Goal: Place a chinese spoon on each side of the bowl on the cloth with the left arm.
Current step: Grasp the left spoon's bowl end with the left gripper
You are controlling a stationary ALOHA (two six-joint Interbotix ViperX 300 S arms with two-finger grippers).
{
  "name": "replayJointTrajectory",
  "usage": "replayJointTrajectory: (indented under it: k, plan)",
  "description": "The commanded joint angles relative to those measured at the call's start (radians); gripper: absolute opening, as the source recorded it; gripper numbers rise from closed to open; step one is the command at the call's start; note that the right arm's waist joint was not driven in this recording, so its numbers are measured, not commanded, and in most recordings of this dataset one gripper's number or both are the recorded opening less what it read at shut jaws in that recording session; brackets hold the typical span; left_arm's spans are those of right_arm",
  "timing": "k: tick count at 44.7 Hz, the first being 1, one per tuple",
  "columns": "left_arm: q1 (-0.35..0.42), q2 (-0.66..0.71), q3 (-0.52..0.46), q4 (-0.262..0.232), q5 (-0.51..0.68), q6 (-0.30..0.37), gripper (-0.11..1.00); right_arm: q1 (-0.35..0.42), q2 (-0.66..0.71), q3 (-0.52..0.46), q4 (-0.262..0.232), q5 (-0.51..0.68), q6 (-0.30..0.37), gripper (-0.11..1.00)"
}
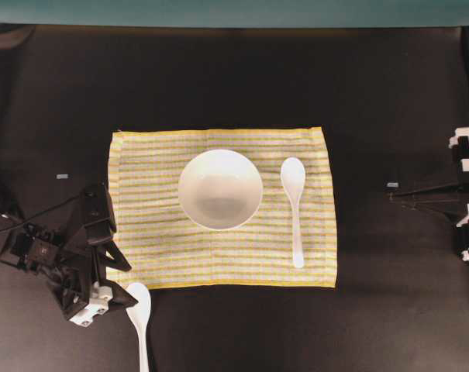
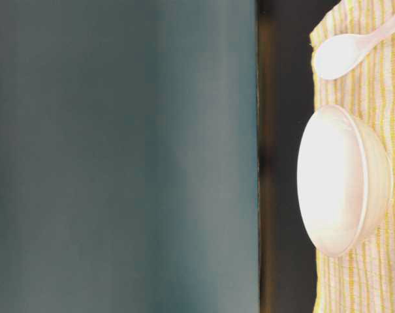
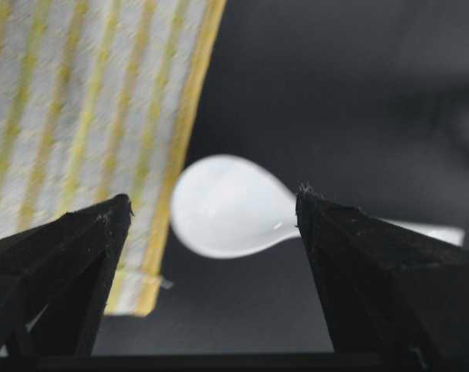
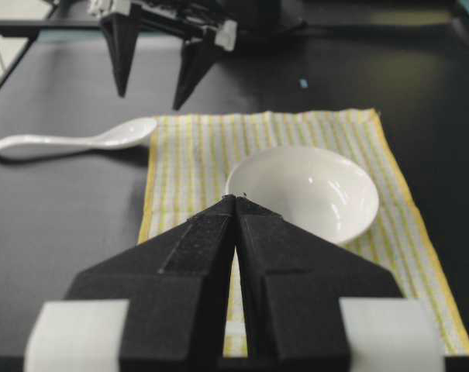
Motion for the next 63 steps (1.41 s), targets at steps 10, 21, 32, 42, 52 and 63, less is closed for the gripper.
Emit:
replayJointTrajectory:
  k: [10, 21, 32, 42, 52, 63]
  plan:
    - [-0.028, 0.132, -0.038, 0.003, -0.080, -0.012, 0.82, 0.000, 0.005, 0.008, 0.008, -0.009, 0.008, 0.01]
    - [-0.038, 0.170, -0.069, 0.005, -0.078, -0.012, 0.80, 0.000, 0.005, 0.011, 0.008, -0.011, 0.018, 0.01]
    - [-0.037, 0.150, -0.072, 0.003, -0.077, -0.014, 0.52, 0.000, 0.006, 0.014, 0.008, -0.011, 0.021, 0.01]
    - [-0.032, 0.095, -0.083, 0.003, -0.023, -0.014, 0.07, 0.000, 0.005, 0.012, 0.008, -0.012, 0.021, 0.01]
    - [0.025, -0.072, -0.210, 0.005, 0.279, 0.029, 0.08, 0.000, 0.002, 0.012, 0.008, -0.021, 0.021, 0.01]
    - [0.190, -0.176, -0.299, 0.005, 0.638, 0.275, 0.08, 0.000, 0.002, 0.012, 0.008, -0.028, 0.020, 0.01]
